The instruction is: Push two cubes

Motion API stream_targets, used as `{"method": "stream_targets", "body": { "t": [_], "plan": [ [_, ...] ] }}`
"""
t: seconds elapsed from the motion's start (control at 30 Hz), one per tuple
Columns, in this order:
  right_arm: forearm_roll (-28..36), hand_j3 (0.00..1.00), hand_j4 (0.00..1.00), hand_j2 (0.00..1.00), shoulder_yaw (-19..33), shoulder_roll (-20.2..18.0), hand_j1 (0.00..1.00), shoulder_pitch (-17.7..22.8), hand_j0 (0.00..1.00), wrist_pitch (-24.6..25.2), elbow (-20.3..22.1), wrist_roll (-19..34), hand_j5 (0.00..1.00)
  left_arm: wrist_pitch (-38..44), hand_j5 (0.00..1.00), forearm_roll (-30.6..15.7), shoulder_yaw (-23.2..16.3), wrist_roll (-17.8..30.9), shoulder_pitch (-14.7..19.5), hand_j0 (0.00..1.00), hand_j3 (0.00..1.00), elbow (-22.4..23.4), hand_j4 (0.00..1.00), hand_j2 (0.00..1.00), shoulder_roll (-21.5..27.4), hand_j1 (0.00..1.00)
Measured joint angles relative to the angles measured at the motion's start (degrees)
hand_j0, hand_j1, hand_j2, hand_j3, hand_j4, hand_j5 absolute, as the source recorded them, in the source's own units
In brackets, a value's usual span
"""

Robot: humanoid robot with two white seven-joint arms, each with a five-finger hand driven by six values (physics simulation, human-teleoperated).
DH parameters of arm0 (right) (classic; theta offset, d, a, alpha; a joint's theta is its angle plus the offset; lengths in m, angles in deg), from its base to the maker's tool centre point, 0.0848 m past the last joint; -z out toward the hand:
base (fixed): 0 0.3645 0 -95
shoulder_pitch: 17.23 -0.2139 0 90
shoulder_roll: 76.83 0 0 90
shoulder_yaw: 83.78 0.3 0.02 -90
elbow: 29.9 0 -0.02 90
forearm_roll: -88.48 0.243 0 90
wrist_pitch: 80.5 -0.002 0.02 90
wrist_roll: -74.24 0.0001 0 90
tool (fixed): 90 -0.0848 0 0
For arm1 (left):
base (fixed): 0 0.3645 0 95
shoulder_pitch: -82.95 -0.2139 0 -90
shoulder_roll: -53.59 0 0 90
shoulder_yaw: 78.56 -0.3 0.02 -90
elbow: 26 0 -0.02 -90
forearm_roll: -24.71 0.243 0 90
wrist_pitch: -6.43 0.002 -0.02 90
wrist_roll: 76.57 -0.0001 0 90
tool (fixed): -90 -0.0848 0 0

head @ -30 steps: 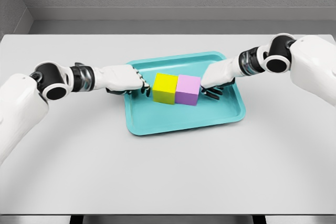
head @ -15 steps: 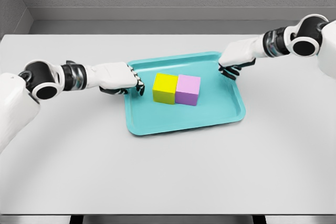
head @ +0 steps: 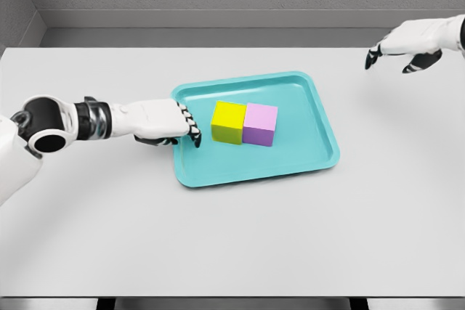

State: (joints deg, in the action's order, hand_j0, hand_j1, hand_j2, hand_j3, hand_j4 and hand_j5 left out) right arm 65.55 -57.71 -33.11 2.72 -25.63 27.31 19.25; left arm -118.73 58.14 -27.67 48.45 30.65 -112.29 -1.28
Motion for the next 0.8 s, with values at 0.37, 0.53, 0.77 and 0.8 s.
{"method": "stream_targets", "body": {
  "t": [0.37, 0.53, 0.77, 0.8],
  "plan": [
    [0.09, 1.0, 1.0, 1.0, 1.16, -0.02, 1.0, 1.58, 1.0, 0.0, 0.48, 0.01, 1.0, 0.03, 0.6, -2.46, -0.69, -0.01, -0.44, 0.6, 0.6, -3.96, 0.6, 0.6, 1.09, 0.6],
    [0.05, 1.0, 1.0, 1.0, 1.26, 0.0, 1.0, 1.67, 1.0, 0.0, 1.03, 0.01, 1.0, 0.02, 0.6, -1.98, -2.18, -0.01, -0.35, 0.6, 0.6, -1.45, 0.6, 0.6, -1.42, 0.6],
    [0.08, 1.0, 1.0, 1.0, 1.13, 0.19, 1.0, 1.67, 1.0, 0.0, 1.64, 0.01, 1.0, -0.02, 1.0, -9.89, 6.01, 0.0, -3.6, 1.0, 1.0, -4.56, 1.0, 1.0, 13.62, 1.0],
    [0.09, 1.0, 1.0, 1.0, 1.16, 0.12, 1.0, 1.67, 1.0, 0.0, 1.66, 0.01, 1.0, -0.01, 1.0, -10.53, 8.12, 0.0, -3.69, 1.0, 1.0, -3.72, 1.0, 1.0, 15.52, 1.0]
  ]
}}
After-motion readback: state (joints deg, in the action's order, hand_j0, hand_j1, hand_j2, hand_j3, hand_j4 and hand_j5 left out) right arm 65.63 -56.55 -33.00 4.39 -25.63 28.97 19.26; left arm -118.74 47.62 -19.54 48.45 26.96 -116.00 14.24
